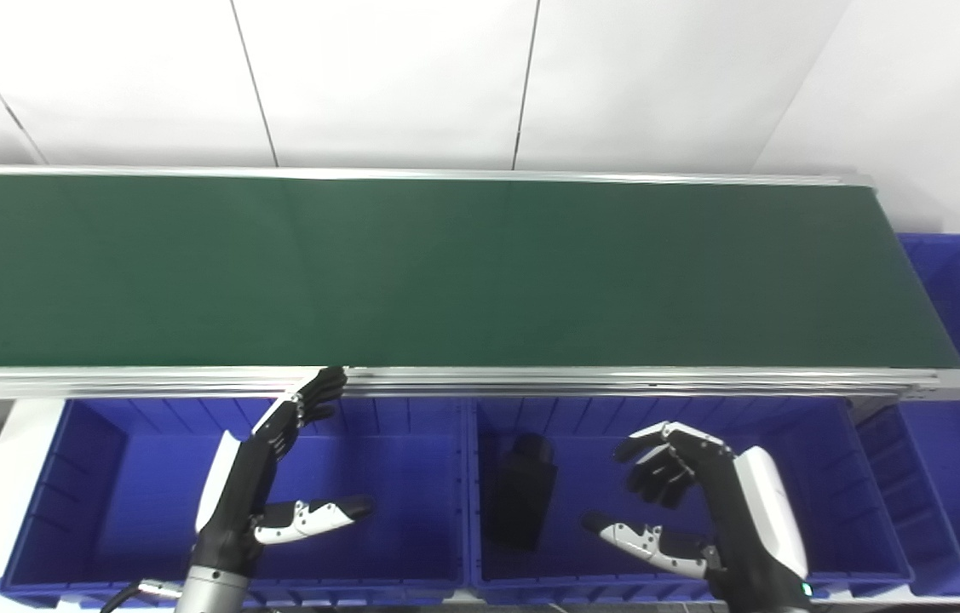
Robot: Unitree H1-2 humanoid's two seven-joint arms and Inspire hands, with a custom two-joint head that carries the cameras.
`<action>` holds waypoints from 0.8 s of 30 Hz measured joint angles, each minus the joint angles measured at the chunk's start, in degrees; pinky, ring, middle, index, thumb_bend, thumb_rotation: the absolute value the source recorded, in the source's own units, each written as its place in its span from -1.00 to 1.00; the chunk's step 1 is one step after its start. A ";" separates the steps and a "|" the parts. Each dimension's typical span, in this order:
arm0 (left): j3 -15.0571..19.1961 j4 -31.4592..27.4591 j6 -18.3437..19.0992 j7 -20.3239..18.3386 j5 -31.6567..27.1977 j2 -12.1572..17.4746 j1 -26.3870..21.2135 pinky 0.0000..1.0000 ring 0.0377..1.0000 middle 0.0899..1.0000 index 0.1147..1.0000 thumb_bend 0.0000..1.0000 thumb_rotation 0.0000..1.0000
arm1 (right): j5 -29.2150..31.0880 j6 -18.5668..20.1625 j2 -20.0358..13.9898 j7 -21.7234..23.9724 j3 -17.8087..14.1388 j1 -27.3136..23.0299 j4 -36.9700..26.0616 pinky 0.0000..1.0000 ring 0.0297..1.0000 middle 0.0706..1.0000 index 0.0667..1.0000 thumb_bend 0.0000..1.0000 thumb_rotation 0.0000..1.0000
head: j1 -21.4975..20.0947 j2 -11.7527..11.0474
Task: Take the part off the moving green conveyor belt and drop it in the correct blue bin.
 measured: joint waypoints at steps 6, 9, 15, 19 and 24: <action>2.24 -1.22 0.00 -3.59 -0.58 -1.77 0.86 0.59 0.66 0.66 0.64 0.77 -0.10 | 6.81 -0.14 1.38 -0.25 0.18 -1.71 5.00 0.08 0.25 0.45 0.60 0.37 -0.71 | 0.26 0.62; 3.53 -1.41 0.00 -4.82 -0.58 -2.24 1.14 0.58 0.65 0.66 0.64 0.78 -0.09 | 9.95 -0.22 2.54 -0.44 0.31 -3.24 9.77 0.14 0.32 0.51 0.65 0.40 -0.65 | 0.35 0.53; 4.76 -1.41 0.00 -6.07 -0.53 -2.50 1.60 0.57 0.65 0.67 0.65 0.80 -0.06 | 13.39 -0.33 3.56 -0.75 0.88 -4.71 11.49 0.23 0.40 0.60 0.72 0.41 -0.54 | 0.18 0.62; 5.12 -1.40 0.00 -6.97 -0.26 -2.51 1.58 0.58 0.66 0.68 0.66 0.81 -0.04 | 14.87 -0.34 3.16 -0.66 1.37 -5.50 11.92 0.36 0.53 0.67 0.79 0.48 -0.47 | 0.79 0.79; 5.71 -1.40 0.00 -8.23 -0.27 -2.50 1.57 0.57 0.67 0.69 0.66 0.80 -0.04 | 16.93 -0.34 2.50 0.01 2.25 -6.77 13.15 0.49 0.65 0.77 0.87 0.53 -0.34 | 1.58 0.97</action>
